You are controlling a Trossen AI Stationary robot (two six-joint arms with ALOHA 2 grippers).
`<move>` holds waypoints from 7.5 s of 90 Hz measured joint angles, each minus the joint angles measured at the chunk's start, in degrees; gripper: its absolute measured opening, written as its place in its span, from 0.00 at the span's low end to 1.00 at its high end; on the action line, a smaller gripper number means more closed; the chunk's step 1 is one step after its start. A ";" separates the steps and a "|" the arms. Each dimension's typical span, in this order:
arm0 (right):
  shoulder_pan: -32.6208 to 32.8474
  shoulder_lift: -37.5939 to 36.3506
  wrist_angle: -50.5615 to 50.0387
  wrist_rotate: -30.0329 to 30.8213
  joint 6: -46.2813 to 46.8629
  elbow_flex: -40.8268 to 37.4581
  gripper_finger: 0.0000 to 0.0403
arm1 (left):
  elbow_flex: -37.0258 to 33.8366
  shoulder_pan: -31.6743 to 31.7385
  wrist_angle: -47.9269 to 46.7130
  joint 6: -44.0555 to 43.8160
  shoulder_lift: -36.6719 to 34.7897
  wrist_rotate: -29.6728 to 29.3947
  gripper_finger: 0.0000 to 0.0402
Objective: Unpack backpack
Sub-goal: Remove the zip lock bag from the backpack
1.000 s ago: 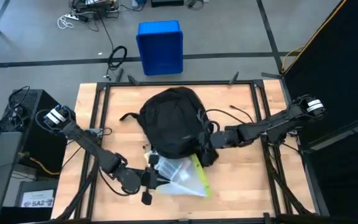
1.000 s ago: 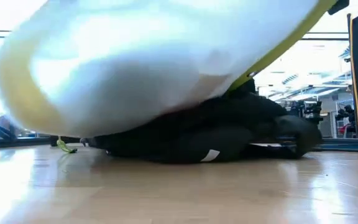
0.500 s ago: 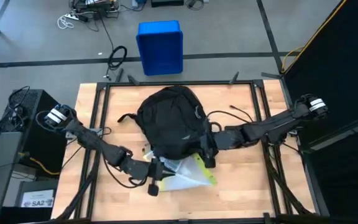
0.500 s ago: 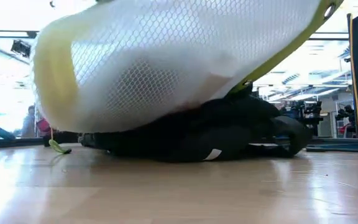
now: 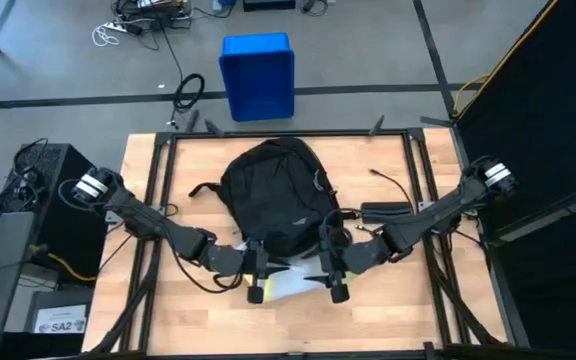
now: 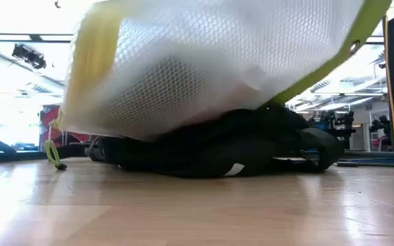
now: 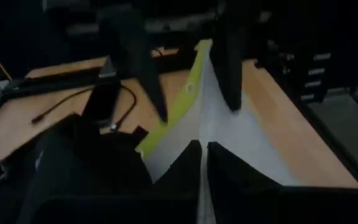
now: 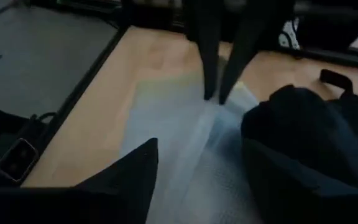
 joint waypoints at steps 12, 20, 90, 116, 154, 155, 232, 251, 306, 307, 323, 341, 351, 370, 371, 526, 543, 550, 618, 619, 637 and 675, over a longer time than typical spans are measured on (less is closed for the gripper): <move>-0.56 0.64 -0.01 -0.02 0.42 0.43 0.63 | 0.00 0.59 2.02 1.51 0.00 -0.02 0.00; -1.18 0.74 -0.02 -1.31 0.73 0.87 0.66 | 0.00 1.02 3.63 2.69 0.00 0.00 0.00; 1.10 0.72 -12.28 -13.64 6.18 0.94 0.00 | 0.04 1.50 5.90 7.18 -0.44 -4.33 0.20; 7.04 0.72 -25.74 -12.46 18.56 0.94 0.00 | 0.04 2.19 -0.26 1.12 -0.44 -5.16 0.24; 8.96 0.70 -41.22 -10.62 31.88 0.94 0.00 | 0.04 2.19 -3.23 -0.45 -0.37 -5.14 0.24; 8.88 0.70 -41.22 -10.63 31.87 0.94 0.00 | 0.04 2.19 -3.24 -0.45 -0.37 -5.14 0.24; 7.39 0.70 -39.58 -10.40 30.24 0.92 0.00 | -2.91 6.69 -7.01 2.58 -0.35 -5.84 0.53; 7.39 0.70 -39.24 -10.25 30.24 0.92 0.00 | -2.91 8.38 -9.56 -0.66 0.53 -6.27 0.67; 10.06 0.67 -39.08 -16.87 32.93 0.92 0.00 | -2.87 15.06 -12.16 -5.11 4.52 -6.41 0.02; 10.30 0.67 -39.09 -17.17 33.34 0.92 0.00 | -2.86 15.10 -12.32 -5.23 4.52 -6.51 0.02; 14.74 0.67 -40.25 -21.21 40.37 0.74 0.00 | -2.86 15.31 -13.69 -6.38 4.52 -9.47 0.00; 17.06 0.67 -46.55 -19.43 47.28 0.74 0.00 | -2.86 15.33 -19.98 -8.63 4.05 -10.14 0.00; 16.94 0.67 -50.40 -17.78 49.30 0.74 0.00 | -2.94 14.32 -27.33 -12.47 2.62 -10.22 0.00; 15.42 0.67 -56.43 -14.80 50.34 0.74 0.00 | -2.95 9.47 -41.75 -21.14 -0.61 -10.62 0.00; 15.35 0.67 -56.54 -14.59 50.33 0.74 0.00 | -2.95 9.14 -42.32 -21.63 -0.81 -10.76 0.00; 10.91 0.72 -54.47 -9.77 45.76 0.74 0.00 | -3.95 6.92 -2.77 6.68 5.18 -1.55 0.08; 10.89 0.72 -54.69 -9.07 45.30 0.74 0.00 | -3.82 9.48 -11.39 1.02 6.87 -1.00 0.01; 10.89 0.72 -54.75 -8.67 45.34 0.74 0.00 | -3.80 9.47 -17.60 -2.09 6.60 -1.03 0.00; 9.05 0.72 -55.20 -4.06 45.34 0.74 0.05 | -4.02 -3.17 -22.45 -6.38 -1.92 -7.85 0.00; 9.01 0.72 -55.19 -4.06 45.34 0.74 0.06 | -4.02 -3.27 -21.74 -5.74 -1.92 -7.83 0.00; 8.37 0.72 -55.17 -4.00 45.32 0.74 0.09 | -3.96 -3.99 -10.51 1.80 -0.61 1.55 0.00; 8.22 0.72 -55.15 -3.89 45.28 0.74 0.09 | -3.17 -5.31 -9.25 2.71 13.00 6.58 0.01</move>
